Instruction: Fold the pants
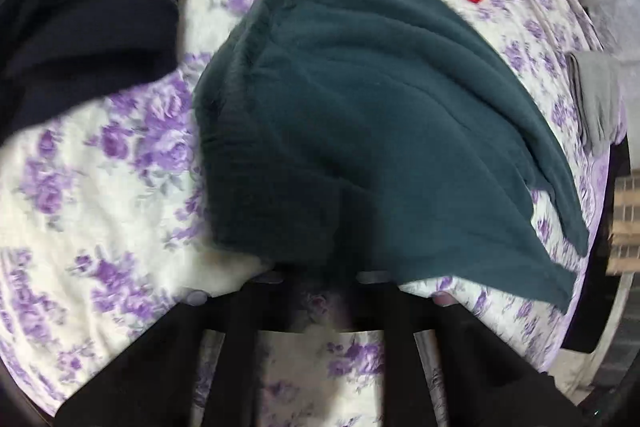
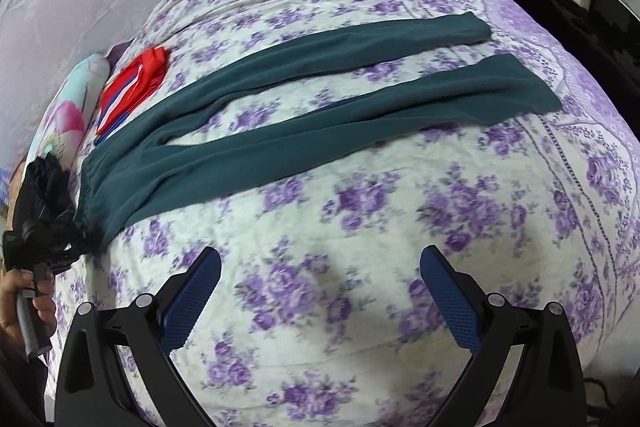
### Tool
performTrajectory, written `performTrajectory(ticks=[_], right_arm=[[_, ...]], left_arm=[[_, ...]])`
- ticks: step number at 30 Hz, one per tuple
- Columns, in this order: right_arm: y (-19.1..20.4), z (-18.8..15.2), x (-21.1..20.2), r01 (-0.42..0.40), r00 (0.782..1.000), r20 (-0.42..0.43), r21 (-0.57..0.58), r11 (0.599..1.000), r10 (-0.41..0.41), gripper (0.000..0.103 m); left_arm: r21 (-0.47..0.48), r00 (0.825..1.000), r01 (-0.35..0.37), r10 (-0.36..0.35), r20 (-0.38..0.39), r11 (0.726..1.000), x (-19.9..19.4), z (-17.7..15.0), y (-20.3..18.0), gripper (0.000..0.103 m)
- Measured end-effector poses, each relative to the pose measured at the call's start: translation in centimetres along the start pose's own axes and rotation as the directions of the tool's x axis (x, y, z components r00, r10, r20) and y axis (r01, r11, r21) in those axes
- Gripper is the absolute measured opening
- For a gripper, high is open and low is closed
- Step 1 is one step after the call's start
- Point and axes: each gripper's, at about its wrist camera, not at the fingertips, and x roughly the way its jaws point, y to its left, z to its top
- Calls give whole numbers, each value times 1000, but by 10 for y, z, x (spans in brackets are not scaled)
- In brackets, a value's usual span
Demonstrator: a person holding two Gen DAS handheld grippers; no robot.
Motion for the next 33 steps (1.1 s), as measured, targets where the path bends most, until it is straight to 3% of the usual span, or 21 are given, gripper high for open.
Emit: performTrajectory(ticks=[2,4,6,9,10,12,13,16,20,22,23,24,27,29,33], right_arm=[[-31,7,-1,33,999,26,92,995,-35,100],[-62,17,-3,94,993,53,174,980,-105,100],[-98,31,-4,148,981,84,242,959,-173,100],[-153,52,6,165,974,87,355,920,-208,98],[-169,58,13,159,977,71,393,906,-202,96],[-193,68,32,112,988,47,449,887,-148,72],[-201,73,42,95,991,41,459,883,-128,67],[-214,89,69,121,989,14,467,876,-145,65],[-218,113,84,133,984,42,455,880,-171,65],[-219,126,94,171,980,18,434,885,-199,60],[-220,132,95,170,980,24,416,893,-198,41],[-222,135,94,132,988,25,405,905,-156,5],[-224,139,72,79,993,50,373,925,-104,5],[-228,138,48,79,990,82,337,938,-113,4],[-257,122,22,115,991,28,344,932,-132,7]], left_arm=[[-15,999,-6,7,40,1000,-8,-2,1,4],[30,995,-45,42,92,999,-23,-6,-4,4],[16,996,-18,16,91,1000,-30,-6,0,4],[12,996,-14,13,85,1000,-40,-16,8,4],[15,996,-8,7,89,1000,-43,-18,11,4],[17,996,-11,9,91,1000,-46,-24,16,4],[11,996,-15,14,90,1000,-46,-26,18,4],[-19,995,-19,21,93,1000,-43,-27,22,4],[-30,994,-7,10,112,1000,-43,-27,19,3],[-34,994,4,0,109,999,-40,-26,18,3],[-41,995,7,-3,102,999,-36,-25,17,3],[-47,996,3,1,94,999,-33,-25,16,3],[-26,995,-20,23,98,999,-30,-26,10,3],[-18,995,-23,25,100,1000,-32,-28,11,3],[-12,996,8,-7,91,1000,-37,-31,14,4]])
